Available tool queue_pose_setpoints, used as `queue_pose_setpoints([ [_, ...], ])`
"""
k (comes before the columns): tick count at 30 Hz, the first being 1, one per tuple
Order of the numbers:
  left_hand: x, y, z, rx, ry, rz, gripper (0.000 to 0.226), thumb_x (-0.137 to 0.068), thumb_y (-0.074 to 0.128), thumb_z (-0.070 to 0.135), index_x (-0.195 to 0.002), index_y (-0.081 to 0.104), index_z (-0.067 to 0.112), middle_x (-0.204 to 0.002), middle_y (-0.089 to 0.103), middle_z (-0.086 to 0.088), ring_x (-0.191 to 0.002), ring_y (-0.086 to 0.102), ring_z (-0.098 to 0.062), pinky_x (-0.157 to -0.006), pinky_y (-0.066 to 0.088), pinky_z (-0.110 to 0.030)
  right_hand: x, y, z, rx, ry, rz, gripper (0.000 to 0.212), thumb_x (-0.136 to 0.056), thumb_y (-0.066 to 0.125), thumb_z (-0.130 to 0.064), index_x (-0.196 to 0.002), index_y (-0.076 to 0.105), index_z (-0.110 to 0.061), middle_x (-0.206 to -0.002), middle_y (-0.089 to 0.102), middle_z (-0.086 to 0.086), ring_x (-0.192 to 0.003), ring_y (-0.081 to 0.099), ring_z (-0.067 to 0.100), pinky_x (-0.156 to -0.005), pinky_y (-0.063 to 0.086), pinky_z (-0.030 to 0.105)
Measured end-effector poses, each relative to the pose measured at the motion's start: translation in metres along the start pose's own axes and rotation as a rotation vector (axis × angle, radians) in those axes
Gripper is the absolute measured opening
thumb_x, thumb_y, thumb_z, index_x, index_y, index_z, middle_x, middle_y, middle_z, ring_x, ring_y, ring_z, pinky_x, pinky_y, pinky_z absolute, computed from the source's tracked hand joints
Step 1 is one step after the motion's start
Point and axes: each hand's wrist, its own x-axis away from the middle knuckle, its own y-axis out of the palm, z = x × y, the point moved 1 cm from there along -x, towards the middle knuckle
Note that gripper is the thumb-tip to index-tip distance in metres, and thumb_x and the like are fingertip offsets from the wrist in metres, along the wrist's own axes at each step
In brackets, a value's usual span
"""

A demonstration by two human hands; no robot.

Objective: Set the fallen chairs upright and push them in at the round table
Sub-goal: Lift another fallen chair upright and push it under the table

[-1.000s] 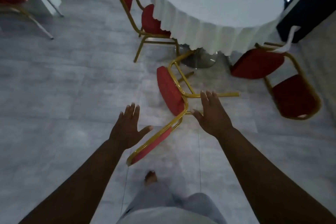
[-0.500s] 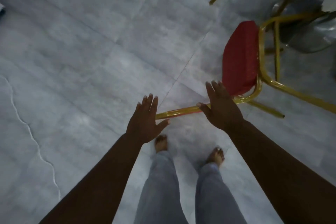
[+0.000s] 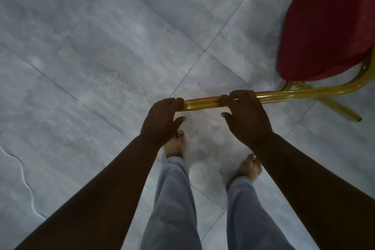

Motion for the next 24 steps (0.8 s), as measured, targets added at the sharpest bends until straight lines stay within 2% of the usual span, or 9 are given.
queue_pose_setpoints([
  [3, -0.011, 0.007, -0.002, 0.064, -0.018, 0.084, 0.035, -0.082, 0.072, 0.024, -0.113, 0.059, 0.014, -0.107, 0.056, -0.011, -0.095, 0.053, -0.030, -0.076, 0.049, -0.040, -0.012, 0.003, 0.002, 0.012, 0.026, 0.051, 0.040, -0.077, 0.074, -0.026, -0.114, 0.062, -0.017, -0.105, 0.062, 0.010, -0.098, 0.054, 0.031, -0.086, 0.046, 0.044],
  [7, -0.019, 0.008, -0.006, 0.083, 0.009, 0.110, 0.029, -0.079, 0.075, 0.018, -0.102, 0.060, 0.011, -0.097, 0.050, -0.010, -0.087, 0.048, -0.027, -0.065, 0.046, -0.038, -0.024, 0.006, 0.000, 0.062, 0.026, 0.019, 0.031, -0.078, 0.074, -0.024, -0.107, 0.064, -0.018, -0.096, 0.062, 0.009, -0.088, 0.054, 0.029, -0.075, 0.046, 0.042],
  [12, -0.016, 0.001, 0.005, 0.040, 0.055, 0.123, 0.024, -0.080, 0.075, 0.017, -0.098, 0.060, 0.010, -0.091, 0.049, -0.009, -0.083, 0.045, -0.024, -0.060, 0.049, -0.045, -0.024, 0.000, -0.002, 0.096, 0.025, -0.002, 0.024, -0.083, 0.068, -0.026, -0.104, 0.064, -0.017, -0.094, 0.061, 0.008, -0.085, 0.053, 0.027, -0.074, 0.045, 0.042],
  [16, -0.006, -0.007, 0.026, 0.001, 0.077, 0.143, 0.023, -0.083, 0.072, 0.021, -0.099, 0.060, 0.012, -0.093, 0.051, -0.007, -0.084, 0.043, -0.020, -0.053, 0.050, -0.041, -0.013, -0.016, -0.014, 0.090, 0.005, -0.015, 0.027, -0.080, 0.070, -0.032, -0.103, 0.064, -0.018, -0.096, 0.060, 0.006, -0.086, 0.054, 0.026, -0.075, 0.045, 0.042],
  [19, 0.005, -0.019, 0.043, -0.019, 0.095, 0.132, 0.024, -0.081, 0.074, 0.019, -0.098, 0.058, 0.012, -0.092, 0.054, -0.008, -0.082, 0.047, -0.021, -0.049, 0.051, -0.037, -0.005, -0.033, -0.026, 0.046, -0.045, -0.019, 0.028, -0.076, 0.074, -0.028, -0.100, 0.064, -0.017, -0.093, 0.060, 0.006, -0.083, 0.053, 0.025, -0.070, 0.046, 0.039],
  [22, 0.017, -0.040, 0.069, -0.048, 0.099, 0.130, 0.029, -0.076, 0.080, 0.018, -0.096, 0.061, 0.009, -0.088, 0.058, -0.009, -0.077, 0.052, -0.022, -0.050, 0.045, -0.027, 0.004, -0.056, -0.037, 0.007, -0.114, -0.006, 0.029, -0.074, 0.076, -0.026, -0.098, 0.063, -0.015, -0.088, 0.060, 0.006, -0.080, 0.054, 0.025, -0.066, 0.045, 0.037],
  [24, 0.025, -0.060, 0.090, -0.052, 0.084, 0.161, 0.031, -0.073, 0.082, 0.019, -0.095, 0.063, 0.009, -0.086, 0.060, -0.010, -0.075, 0.055, -0.023, -0.053, 0.046, -0.027, 0.012, -0.080, -0.038, 0.009, -0.151, 0.027, 0.022, -0.078, 0.071, -0.025, -0.096, 0.063, -0.016, -0.086, 0.058, 0.005, -0.077, 0.052, 0.023, -0.063, 0.042, 0.036],
])
